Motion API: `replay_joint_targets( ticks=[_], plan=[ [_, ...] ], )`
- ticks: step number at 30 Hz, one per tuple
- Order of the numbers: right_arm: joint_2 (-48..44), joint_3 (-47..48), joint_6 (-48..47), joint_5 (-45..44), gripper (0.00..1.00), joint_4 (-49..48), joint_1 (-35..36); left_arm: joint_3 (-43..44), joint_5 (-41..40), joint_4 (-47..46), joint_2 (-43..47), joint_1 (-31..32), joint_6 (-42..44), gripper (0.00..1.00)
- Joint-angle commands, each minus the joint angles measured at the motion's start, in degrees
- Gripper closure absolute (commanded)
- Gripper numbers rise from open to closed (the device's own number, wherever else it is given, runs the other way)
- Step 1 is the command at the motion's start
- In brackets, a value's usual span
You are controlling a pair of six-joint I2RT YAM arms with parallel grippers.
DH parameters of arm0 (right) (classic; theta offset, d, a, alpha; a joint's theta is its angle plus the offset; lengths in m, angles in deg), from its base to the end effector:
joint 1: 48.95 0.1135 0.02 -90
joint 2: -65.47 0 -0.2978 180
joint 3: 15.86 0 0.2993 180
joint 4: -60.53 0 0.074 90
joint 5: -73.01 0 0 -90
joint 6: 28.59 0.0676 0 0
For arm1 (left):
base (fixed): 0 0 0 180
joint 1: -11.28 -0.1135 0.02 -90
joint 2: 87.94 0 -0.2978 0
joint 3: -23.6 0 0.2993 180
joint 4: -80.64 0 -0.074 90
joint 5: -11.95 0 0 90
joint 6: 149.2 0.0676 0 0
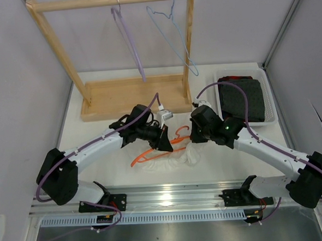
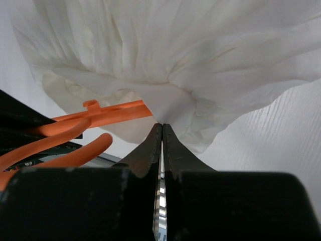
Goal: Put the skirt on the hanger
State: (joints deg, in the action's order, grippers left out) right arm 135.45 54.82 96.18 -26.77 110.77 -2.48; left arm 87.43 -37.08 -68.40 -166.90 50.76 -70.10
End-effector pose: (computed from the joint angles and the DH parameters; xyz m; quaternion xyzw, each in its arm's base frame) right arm 0.2209 0.2158 0.2900 -0.0660 0.9330 0.1636 0.3136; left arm 0.2332 -0.2495 0.2376 0.3412 0.8096 -0.4428 0.1788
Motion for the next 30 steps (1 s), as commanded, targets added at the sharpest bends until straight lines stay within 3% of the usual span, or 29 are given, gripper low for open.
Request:
replay_joint_targets(
  ticks=[1,15,18,19,22,25,30],
  plan=[
    [0.60,1.27,0.92,-1.64,0.97,-0.26,0.81,0.90,3.32,-7.79,-2.33,0.24,-2.11,1.00],
    [3.50,-1.54,-1.28,-2.78,0.96,-6.68,1.25,8.37,5.26,-6.22,-15.96,-0.64,-4.57,1.00],
    [3.50,-2.25,-1.98,-5.23,0.90,-7.74,1.68,8.90,4.47,-5.16,-17.98,-0.55,-4.13,1.00],
    [3.15,-2.33,-1.89,-5.86,0.81,-7.91,1.69,8.90,4.38,-5.07,-18.77,-0.55,-4.13,1.00],
    [0.87,-3.30,-1.98,-7.53,0.70,-8.79,2.04,8.73,3.77,-4.72,-19.65,-0.64,-3.96,1.00],
    [-2.63,-4.35,-2.59,-8.85,0.64,-10.72,3.35,8.64,3.42,-4.55,-20.44,-0.64,-3.87,1.00],
    [-5.72,-5.85,-3.56,-10.43,0.63,-13.62,4.84,8.81,3.59,-4.72,-21.06,-0.46,-3.96,1.00]
  ],
)
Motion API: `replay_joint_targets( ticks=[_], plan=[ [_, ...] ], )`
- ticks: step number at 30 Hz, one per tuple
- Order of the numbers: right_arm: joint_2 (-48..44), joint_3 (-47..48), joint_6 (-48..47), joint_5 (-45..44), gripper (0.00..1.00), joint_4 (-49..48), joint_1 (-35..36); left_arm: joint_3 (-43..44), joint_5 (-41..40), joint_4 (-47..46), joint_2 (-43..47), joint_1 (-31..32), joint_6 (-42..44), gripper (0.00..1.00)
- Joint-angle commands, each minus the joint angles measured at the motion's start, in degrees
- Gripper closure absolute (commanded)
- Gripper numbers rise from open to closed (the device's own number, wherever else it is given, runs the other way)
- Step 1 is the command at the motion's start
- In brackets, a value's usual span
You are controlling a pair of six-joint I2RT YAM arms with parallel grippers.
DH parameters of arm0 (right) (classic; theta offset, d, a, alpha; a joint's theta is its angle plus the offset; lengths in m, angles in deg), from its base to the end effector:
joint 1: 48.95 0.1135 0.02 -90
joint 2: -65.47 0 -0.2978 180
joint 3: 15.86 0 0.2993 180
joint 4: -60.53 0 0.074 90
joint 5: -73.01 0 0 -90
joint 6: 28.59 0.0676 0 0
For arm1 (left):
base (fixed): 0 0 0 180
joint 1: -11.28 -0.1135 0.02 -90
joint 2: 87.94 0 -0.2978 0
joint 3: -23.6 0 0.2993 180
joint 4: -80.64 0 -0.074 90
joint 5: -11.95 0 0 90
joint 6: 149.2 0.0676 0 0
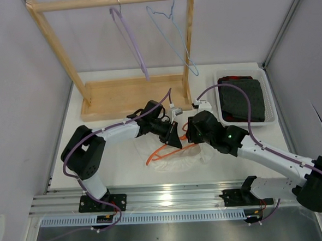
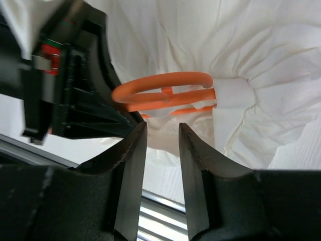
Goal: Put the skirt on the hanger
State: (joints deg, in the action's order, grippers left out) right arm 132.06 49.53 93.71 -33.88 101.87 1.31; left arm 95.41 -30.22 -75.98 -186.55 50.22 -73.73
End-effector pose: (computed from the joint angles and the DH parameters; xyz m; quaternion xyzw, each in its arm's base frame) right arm 0.2089 0.2205 0.2868 -0.0830 0.9037 0.1616 0.3878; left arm 0.2860 -0.2955 0.1813 0.3166 0.8109 -0.4805 0.1066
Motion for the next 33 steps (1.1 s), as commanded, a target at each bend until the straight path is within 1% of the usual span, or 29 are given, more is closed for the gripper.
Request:
replay_joint_targets(
  ticks=[1,3,6,17,18,19,22,24,29,31,32,33],
  plan=[
    [-2.95,-1.17,-1.35,-3.77,0.63,-5.51,1.42,0.84,-3.27,2.95,-1.50,0.09,-0.42,1.00],
    [-3.65,-1.79,-1.88,-5.34,0.62,-7.45,3.08,1.10,-3.36,3.21,-1.67,0.00,-0.33,1.00],
    [-3.13,-2.76,-2.85,-7.19,0.60,-9.65,3.53,1.27,-3.19,3.39,-1.59,0.09,-0.24,1.00],
    [2.05,-4.60,-6.36,-12.21,0.60,-17.38,4.41,2.24,-3.18,4.45,-1.68,0.61,0.11,1.00],
    [3.10,-4.60,-6.63,-12.03,0.61,-18.00,4.49,2.33,-3.10,4.53,-1.68,0.61,0.11,1.00],
    [3.63,-4.52,-6.63,-12.55,0.65,-18.70,4.50,2.50,-3.10,4.62,-1.68,0.79,0.20,1.00],
    [4.87,-4.95,-6.98,-16.33,0.69,-20.02,5.55,2.68,-3.10,5.24,-1.33,0.88,0.37,1.00],
    [4.96,-5.65,-7.07,-17.56,0.75,-20.98,5.81,2.59,-2.92,5.41,-1.15,0.79,0.46,1.00],
    [5.04,-7.24,-7.16,-19.94,0.77,-21.70,5.90,2.77,-2.66,5.76,-0.62,0.88,0.81,1.00],
    [4.96,-8.29,-7.07,-20.73,0.72,-22.22,5.90,2.86,-2.57,6.11,-0.53,0.88,1.16,1.00],
    [4.43,-8.99,-7.24,-20.91,0.65,-22.92,5.90,2.86,-2.57,6.29,-0.45,0.88,1.25,1.00],
    [4.08,-9.61,-7.24,-20.91,0.62,-23.71,5.90,2.86,-2.66,6.29,-0.36,0.79,1.25,1.00]
  ],
)
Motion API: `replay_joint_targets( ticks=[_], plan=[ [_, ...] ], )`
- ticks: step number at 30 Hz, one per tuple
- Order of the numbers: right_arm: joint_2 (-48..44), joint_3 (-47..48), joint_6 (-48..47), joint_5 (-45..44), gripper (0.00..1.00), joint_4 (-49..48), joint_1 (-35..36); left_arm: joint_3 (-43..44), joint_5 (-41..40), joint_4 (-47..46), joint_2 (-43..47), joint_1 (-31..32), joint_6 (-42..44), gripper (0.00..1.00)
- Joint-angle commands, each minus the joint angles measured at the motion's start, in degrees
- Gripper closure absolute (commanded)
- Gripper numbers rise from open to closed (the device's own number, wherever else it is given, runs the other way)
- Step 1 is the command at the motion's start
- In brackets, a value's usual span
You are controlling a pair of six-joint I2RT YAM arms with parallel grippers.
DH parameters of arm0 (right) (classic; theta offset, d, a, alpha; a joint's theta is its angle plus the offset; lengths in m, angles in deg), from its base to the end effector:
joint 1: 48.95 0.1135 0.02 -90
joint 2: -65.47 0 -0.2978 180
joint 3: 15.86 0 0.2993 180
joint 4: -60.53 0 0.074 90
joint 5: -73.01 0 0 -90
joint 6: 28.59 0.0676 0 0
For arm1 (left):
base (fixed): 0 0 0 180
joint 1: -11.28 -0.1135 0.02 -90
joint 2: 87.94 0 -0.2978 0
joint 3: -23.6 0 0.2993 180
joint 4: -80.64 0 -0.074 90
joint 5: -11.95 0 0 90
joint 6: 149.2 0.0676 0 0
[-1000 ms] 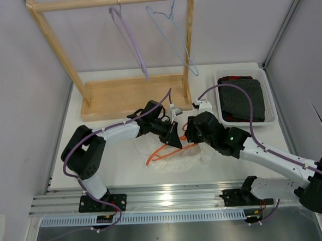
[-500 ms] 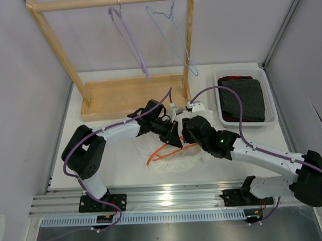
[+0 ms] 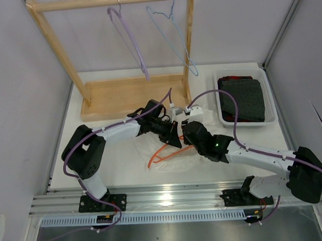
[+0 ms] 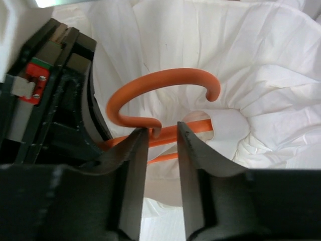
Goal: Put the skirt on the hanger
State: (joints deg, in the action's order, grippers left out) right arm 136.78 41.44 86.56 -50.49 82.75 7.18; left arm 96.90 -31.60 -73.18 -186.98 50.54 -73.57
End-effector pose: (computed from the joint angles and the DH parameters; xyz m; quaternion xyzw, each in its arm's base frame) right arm 0.2094 0.2450 0.2461 -0.1025 0.8579 0.0870 0.4960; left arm 0.2870 -0.2979 0.1827 0.3128 0.8206 -0.4679 0.0994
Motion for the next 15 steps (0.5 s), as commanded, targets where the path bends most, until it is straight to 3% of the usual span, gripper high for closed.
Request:
replay_joint_targets(
  ticks=[1,13,14,15],
  plan=[
    [-1.08,-2.14,-0.27,-4.38,0.62,-6.16,0.02,1.37,-1.02,3.58,-0.01,0.55,1.19,1.00],
    [-1.88,-6.10,-3.96,-8.69,0.80,-17.86,1.96,1.46,-0.58,4.29,-0.01,0.72,1.89,1.00],
    [-1.87,-6.10,-4.31,-8.87,0.82,-18.12,1.96,1.28,-0.67,4.29,-0.01,0.72,1.98,1.00],
    [-1.87,-6.18,-4.49,-9.13,0.91,-18.39,1.96,1.54,-0.67,4.46,-0.01,0.81,1.89,1.00]
  ],
)
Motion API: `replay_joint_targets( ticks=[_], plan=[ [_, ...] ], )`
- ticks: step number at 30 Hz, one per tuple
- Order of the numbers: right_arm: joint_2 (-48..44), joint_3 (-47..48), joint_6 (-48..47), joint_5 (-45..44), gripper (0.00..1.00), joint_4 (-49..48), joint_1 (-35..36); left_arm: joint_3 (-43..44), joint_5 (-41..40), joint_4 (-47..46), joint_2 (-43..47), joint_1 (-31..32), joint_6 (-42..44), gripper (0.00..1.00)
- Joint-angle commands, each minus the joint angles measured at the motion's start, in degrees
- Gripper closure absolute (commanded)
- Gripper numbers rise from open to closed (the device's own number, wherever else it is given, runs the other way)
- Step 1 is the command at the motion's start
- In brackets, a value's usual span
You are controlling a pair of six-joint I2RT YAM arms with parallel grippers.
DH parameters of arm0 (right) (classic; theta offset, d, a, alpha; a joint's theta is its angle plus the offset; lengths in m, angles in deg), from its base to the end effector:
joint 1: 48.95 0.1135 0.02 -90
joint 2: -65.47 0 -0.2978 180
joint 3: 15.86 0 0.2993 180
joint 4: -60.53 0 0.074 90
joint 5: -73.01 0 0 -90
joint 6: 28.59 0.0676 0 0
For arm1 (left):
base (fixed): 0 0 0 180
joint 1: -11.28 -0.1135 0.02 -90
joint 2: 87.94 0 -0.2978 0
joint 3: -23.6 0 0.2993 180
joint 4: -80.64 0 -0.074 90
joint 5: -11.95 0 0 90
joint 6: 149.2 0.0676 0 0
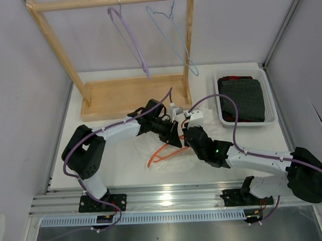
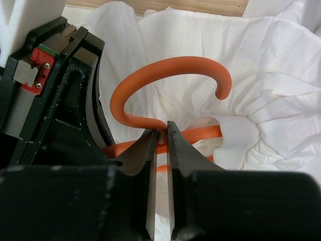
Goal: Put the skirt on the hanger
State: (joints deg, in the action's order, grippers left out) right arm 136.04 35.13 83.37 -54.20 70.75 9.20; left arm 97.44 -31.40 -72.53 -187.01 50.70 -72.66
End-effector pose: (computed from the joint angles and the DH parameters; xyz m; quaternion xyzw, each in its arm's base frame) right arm 0.2003 0.2450 0.2305 -0.1026 0.8291 0.0946 0.5414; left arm 0.2868 -0.2994 0.1850 0.3205 0.8173 -0.4682 0.1006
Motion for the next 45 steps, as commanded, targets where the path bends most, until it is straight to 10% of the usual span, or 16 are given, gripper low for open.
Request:
replay_joint_targets(
  ticks=[1,13,22,45],
  plan=[
    [-1.04,0.31,-1.48,-5.94,0.97,-6.22,-0.05,0.91,-0.86,4.07,0.10,0.66,1.15,1.00],
    [-3.68,-0.05,3.17,-9.81,1.00,-0.42,-0.05,-0.67,-13.23,8.81,7.65,0.40,2.11,0.57],
    [-6.49,-1.62,3.88,-8.15,1.00,-0.24,0.12,-4.88,-19.76,11.28,13.46,0.05,2.73,0.55],
    [-10.10,-5.93,0.81,-3.04,1.00,-2.08,1.44,-3.84,-7.54,11.09,16.10,-2.77,4.84,0.50]
  ],
)
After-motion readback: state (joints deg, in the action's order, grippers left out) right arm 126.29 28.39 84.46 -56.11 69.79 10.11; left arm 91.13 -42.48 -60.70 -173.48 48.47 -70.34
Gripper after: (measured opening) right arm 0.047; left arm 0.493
